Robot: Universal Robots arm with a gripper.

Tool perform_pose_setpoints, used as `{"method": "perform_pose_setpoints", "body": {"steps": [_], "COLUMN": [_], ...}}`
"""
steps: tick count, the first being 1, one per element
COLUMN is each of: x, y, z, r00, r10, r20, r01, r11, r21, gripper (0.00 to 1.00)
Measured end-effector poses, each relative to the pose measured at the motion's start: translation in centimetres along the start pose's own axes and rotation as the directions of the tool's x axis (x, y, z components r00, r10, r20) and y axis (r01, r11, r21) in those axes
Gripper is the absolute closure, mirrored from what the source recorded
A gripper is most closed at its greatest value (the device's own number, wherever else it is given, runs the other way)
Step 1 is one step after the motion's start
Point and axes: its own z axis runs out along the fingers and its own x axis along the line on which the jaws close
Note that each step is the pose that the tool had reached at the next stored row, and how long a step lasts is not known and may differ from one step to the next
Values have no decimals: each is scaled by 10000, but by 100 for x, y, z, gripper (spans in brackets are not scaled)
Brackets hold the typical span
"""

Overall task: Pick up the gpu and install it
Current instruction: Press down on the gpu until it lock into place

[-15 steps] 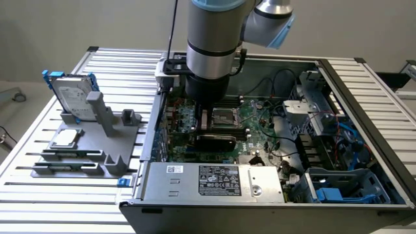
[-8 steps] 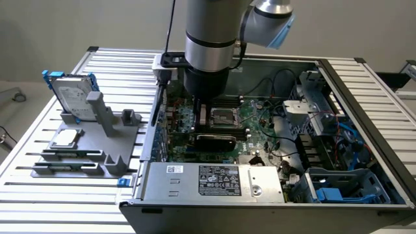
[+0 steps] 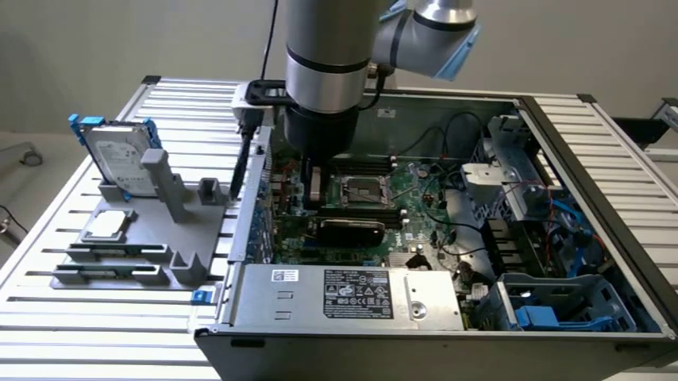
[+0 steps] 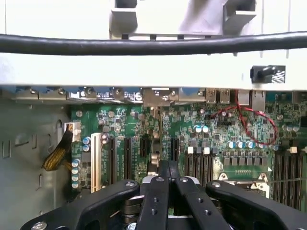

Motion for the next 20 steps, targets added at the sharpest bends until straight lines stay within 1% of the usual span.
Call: {"method": "perform_pose_setpoints", "body": {"steps": [4, 8, 9, 10, 11, 12, 18, 19, 20], "x": [0, 1, 0, 1, 0, 0, 0, 0, 0], "y": [64, 116, 127, 135, 139, 141, 160, 166, 172], "z": [3, 6, 6, 5, 4, 1, -5, -6, -5], "r00": [10000, 10000, 10000, 10000, 10000, 9999, 9987, 9984, 9982], "r10": [4, 11, 13, 15, 18, 20, 38, 43, 45], "r20": [4, -1, -8, -28, -59, -106, -506, -557, -594], "r01": [-4, -11, -13, -16, -20, -24, -58, -65, -69], "r11": [9999, 9995, 9994, 9994, 9993, 9993, 9992, 9992, 9991], "r21": [-137, -306, -336, -355, -363, -367, -392, -400, -414], "gripper": [89, 89, 89, 89, 89, 89, 89, 89, 89]}}
